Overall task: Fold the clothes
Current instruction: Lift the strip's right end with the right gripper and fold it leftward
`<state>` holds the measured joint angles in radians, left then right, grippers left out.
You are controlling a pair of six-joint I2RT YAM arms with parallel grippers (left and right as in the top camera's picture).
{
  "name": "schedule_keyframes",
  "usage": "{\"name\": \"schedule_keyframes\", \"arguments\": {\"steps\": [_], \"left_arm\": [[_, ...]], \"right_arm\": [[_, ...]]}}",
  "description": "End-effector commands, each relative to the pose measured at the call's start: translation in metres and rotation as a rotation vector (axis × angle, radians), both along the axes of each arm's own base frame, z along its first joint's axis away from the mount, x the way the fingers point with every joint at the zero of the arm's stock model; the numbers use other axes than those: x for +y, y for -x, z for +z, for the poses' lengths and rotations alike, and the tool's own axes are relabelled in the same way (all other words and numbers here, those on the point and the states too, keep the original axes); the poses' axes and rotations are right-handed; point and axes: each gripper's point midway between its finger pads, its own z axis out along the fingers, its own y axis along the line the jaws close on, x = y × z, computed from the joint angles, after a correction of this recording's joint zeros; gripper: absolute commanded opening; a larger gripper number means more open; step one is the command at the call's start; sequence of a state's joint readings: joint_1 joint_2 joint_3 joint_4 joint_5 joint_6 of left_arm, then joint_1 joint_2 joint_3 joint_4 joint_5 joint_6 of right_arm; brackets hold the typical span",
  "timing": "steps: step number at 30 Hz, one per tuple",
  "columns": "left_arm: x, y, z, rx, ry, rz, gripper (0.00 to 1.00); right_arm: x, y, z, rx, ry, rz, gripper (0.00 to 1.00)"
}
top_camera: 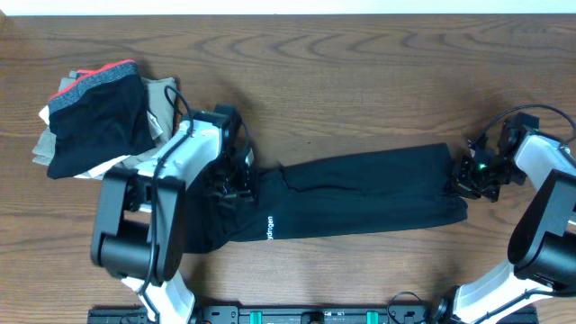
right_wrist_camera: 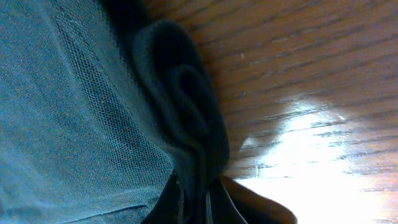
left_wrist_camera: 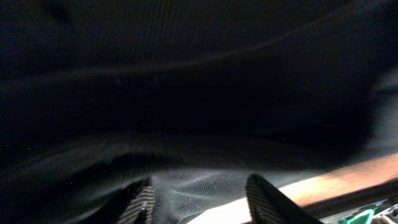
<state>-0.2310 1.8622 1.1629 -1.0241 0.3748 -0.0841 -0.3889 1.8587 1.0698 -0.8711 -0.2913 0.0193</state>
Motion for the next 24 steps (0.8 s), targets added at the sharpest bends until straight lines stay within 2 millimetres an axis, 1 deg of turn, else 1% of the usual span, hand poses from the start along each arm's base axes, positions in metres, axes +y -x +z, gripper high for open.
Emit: {"name": "schedule_keyframes", "arguments": {"steps": [1, 2, 3, 6, 8, 10, 12, 14, 17, 21, 22, 24], "left_arm": [[-0.003, -0.026, 0.040, -0.166, 0.021, 0.004, 0.63], [-0.004, -0.027, 0.045, -0.189, 0.026, 0.004, 0.66], [-0.004, -0.028, 0.051, -0.208, 0.031, 0.004, 0.67], [-0.003, -0.026, 0.061, -0.233, 0.037, 0.004, 0.67], [-0.003, -0.025, 0.064, -0.234, 0.037, 0.004, 0.67], [-0.003, -0.024, 0.064, -0.231, 0.036, 0.004, 0.67], [-0.003, -0.024, 0.064, -0.231, 0.036, 0.004, 0.67], [-0.003, -0.024, 0.064, -0.231, 0.036, 0.004, 0.67], [-0.003, -0.024, 0.064, -0.231, 0.036, 0.004, 0.67], [-0.003, -0.024, 0.064, -0.231, 0.036, 0.004, 0.67], [-0.003, -0.024, 0.064, -0.231, 0.036, 0.004, 0.67], [-0.003, -0.024, 0.064, -0.231, 0.036, 0.004, 0.67]], "right_arm": [[-0.033, -0.008, 0.012, -0.008, 0.078, -0.083, 0.01], [-0.042, -0.009, 0.018, -0.012, 0.098, -0.098, 0.01], [-0.052, -0.010, 0.025, -0.016, 0.121, -0.117, 0.01], [-0.085, -0.008, 0.046, -0.004, 0.193, -0.170, 0.01], [-0.107, -0.004, 0.061, 0.018, 0.251, -0.201, 0.01], [-0.119, -0.004, 0.076, 0.012, 0.257, -0.231, 0.01], [-0.124, -0.007, 0.087, -0.005, 0.251, -0.248, 0.01], [-0.122, -0.012, 0.097, -0.021, 0.232, -0.248, 0.01], [-0.106, -0.018, 0.107, -0.030, 0.197, -0.200, 0.01], [-0.073, -0.022, 0.111, -0.010, 0.181, -0.092, 0.01], [-0.060, -0.024, 0.112, -0.002, 0.176, -0.048, 0.01], [-0.042, -0.025, 0.112, 0.012, 0.168, 0.010, 0.01]]}}
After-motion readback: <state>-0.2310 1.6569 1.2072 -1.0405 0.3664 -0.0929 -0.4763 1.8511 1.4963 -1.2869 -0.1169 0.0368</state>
